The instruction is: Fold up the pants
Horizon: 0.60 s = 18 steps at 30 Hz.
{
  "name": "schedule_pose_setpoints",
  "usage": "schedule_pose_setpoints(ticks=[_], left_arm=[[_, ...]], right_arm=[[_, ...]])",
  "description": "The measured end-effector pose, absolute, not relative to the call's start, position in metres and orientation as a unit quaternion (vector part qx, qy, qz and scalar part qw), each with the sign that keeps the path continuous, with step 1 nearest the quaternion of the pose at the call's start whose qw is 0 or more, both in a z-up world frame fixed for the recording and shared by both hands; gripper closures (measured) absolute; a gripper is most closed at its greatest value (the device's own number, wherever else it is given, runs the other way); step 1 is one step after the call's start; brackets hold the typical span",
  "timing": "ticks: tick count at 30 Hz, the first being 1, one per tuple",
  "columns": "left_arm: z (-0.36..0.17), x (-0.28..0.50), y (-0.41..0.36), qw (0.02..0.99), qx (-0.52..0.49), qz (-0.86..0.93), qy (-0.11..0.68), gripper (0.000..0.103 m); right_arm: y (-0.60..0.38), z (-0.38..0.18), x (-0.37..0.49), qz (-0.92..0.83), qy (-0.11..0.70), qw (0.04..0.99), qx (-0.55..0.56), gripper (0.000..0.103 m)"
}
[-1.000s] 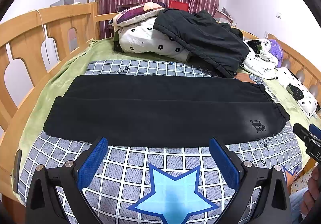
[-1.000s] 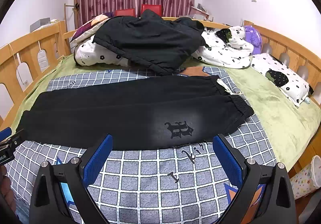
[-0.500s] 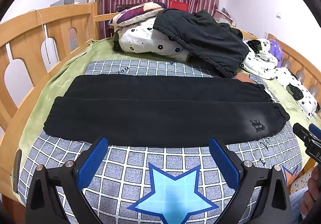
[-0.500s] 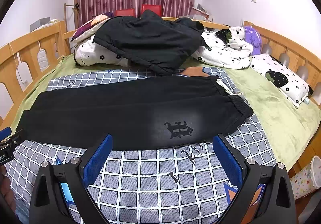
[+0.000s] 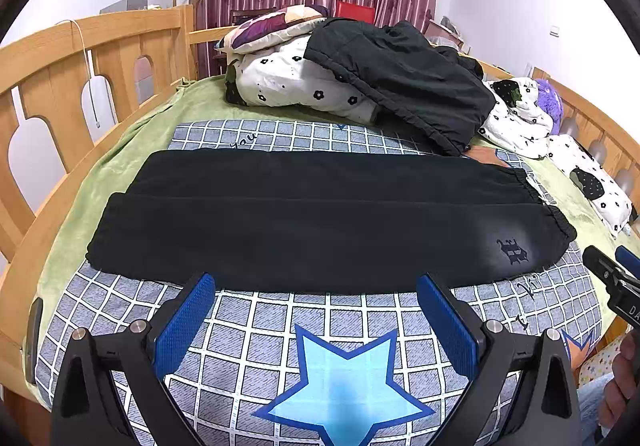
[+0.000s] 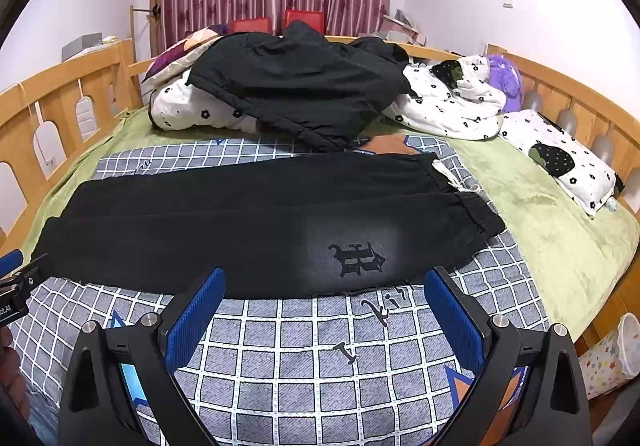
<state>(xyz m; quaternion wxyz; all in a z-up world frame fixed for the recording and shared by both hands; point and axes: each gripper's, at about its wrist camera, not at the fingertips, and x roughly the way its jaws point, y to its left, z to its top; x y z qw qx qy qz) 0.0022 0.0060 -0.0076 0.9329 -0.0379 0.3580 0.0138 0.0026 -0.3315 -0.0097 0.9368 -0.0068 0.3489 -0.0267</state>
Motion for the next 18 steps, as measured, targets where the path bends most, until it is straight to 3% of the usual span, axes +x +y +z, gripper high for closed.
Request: schedule_pose_setpoints(ticks=[11, 18], left_arm=[[0.007, -0.012, -0.002, 0.941, -0.021, 0.017, 0.339, 0.001], [0.05, -0.026, 0.022, 0.946, -0.062, -0.005, 0.318, 0.002]], right_arm=[[-0.331, -0.004, -0.007, -0.014, 0.332, 0.943, -0.015, 0.004], [-0.334, 0.022, -0.013, -0.002, 0.321, 0.947, -0.031, 0.005]])
